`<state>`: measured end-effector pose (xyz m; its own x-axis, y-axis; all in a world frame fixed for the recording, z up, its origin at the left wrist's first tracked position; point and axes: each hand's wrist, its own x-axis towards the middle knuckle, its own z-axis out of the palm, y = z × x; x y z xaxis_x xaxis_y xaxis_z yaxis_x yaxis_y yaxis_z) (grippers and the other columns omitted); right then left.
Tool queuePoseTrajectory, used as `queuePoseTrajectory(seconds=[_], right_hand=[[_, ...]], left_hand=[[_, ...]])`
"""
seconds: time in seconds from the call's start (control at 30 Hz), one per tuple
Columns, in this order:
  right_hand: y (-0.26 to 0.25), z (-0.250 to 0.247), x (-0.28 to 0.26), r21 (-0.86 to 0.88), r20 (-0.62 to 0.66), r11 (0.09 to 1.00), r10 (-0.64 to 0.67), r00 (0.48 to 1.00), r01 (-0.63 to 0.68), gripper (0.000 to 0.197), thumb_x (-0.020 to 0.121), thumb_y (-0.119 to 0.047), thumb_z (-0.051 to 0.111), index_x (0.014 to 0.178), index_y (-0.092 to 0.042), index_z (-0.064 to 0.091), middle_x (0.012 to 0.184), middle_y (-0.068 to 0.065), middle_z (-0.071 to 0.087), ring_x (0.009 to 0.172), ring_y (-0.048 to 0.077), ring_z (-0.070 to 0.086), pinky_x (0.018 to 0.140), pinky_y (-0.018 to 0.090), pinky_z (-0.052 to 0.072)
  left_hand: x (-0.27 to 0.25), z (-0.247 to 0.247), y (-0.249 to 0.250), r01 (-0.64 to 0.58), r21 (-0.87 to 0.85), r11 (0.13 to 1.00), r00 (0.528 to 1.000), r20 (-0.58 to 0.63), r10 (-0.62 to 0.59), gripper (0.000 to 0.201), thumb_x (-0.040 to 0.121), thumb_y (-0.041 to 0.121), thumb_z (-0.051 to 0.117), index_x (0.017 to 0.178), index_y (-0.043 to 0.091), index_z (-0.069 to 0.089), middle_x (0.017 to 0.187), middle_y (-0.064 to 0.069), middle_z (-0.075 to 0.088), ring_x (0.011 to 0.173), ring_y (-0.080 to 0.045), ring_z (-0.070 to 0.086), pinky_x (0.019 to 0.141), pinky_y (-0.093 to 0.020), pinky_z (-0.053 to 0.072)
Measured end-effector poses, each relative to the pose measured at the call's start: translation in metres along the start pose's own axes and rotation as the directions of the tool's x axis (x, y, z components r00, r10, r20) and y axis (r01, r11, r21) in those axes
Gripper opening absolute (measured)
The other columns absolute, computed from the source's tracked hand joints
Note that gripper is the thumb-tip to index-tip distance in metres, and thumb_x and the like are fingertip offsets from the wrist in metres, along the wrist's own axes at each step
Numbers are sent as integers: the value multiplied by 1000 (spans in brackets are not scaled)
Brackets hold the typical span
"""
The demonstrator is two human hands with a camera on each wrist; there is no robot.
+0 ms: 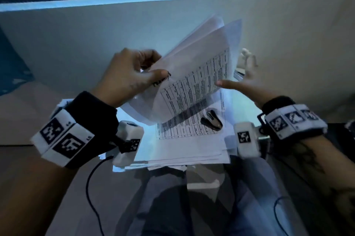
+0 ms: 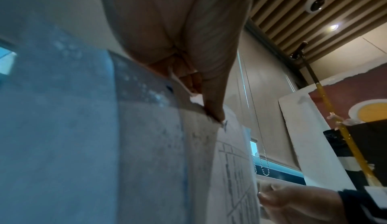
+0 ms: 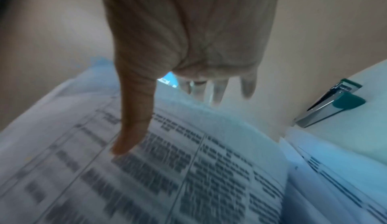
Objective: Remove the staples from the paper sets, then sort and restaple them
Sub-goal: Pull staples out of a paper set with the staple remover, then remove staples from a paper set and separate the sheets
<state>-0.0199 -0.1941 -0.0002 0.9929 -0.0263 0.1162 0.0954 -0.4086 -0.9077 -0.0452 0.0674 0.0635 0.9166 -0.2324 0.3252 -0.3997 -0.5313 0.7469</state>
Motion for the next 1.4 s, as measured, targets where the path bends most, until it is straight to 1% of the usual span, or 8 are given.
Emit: queuePoseTrajectory(seconds=[0.13, 0.4, 0.6, 0.73, 0.87, 1.03, 1.23, 1.4], right_hand=[[-19, -11, 27, 215, 301, 976, -33, 953, -35, 43, 69, -7, 75, 107, -11, 54, 80, -16, 72, 69, -7, 64, 55, 6, 46], [-30, 3, 47, 288, 437, 958, -123, 891, -9, 76, 26, -40, 92, 94, -13, 70, 103, 6, 72, 99, 19, 68, 80, 22, 55], [-51, 9, 48, 253, 398, 964, -178, 900, 79, 56, 44, -28, 87, 93, -12, 66, 91, -3, 74, 91, 14, 69, 82, 28, 55], [-76, 1, 48, 349, 232, 921, -264, 936, 173, 39, 47, -27, 82, 82, -11, 75, 86, -3, 75, 87, 15, 70, 82, 29, 55], [-104, -9, 43, 500, 110, 823, -368, 923, 269, 31, 61, -14, 74, 91, -8, 71, 88, -1, 74, 90, 17, 69, 82, 30, 54], [-115, 5, 44, 547, 57, 793, -353, 934, 267, 29, 74, -4, 69, 101, -4, 61, 91, 0, 73, 94, 18, 68, 89, 35, 53], [-50, 12, 21, -196, 19, 980, -18, 1000, 21, 52, 78, -47, 68, 112, -15, 44, 97, 6, 51, 79, 17, 50, 67, 26, 40], [15, 64, -45, -822, 415, 534, 326, 849, 197, 75, 86, -65, 42, 147, -29, 15, 155, 12, 11, 134, 34, 28, 101, 45, 37]], left_hand=[[5, -18, 5, -82, 161, 984, 997, 4, 82, 12, 75, 32, 75, 78, 23, 67, 72, 12, 68, 60, 6, 55, 63, -17, 44], [14, -56, -2, -96, 195, 976, 987, 143, 69, 16, 70, 31, 65, 82, 22, 68, 79, 4, 72, 68, 1, 61, 67, -20, 47], [24, -69, 4, -112, 204, 973, 982, 173, 76, 24, 65, 32, 65, 89, 34, 60, 86, -2, 71, 74, -4, 60, 81, -28, 50], [25, -79, 2, -94, 74, 993, 990, -98, 101, 44, 56, 41, 82, 94, 33, 61, 87, 7, 66, 70, 8, 58, 67, -15, 47], [21, -75, -18, -3, -447, 895, 983, -168, -80, 73, 37, 59, 85, 97, 27, 59, 86, 18, 70, 81, 5, 63, 76, -19, 50], [18, -42, -11, -38, -459, 887, 977, -202, -63, 43, 66, 13, 77, 105, 8, 61, 86, 13, 73, 85, -6, 69, 76, -19, 52], [32, -51, -49, 366, -541, 757, 873, -82, -480, 6, 81, 2, 61, 81, 8, 61, 59, 3, 68, 51, -1, 63, 62, -15, 55], [15, -19, -99, 712, -244, 658, 697, 141, -703, 22, 85, -6, 57, 106, -1, 56, 88, -9, 60, 69, -17, 58, 67, -29, 49]])
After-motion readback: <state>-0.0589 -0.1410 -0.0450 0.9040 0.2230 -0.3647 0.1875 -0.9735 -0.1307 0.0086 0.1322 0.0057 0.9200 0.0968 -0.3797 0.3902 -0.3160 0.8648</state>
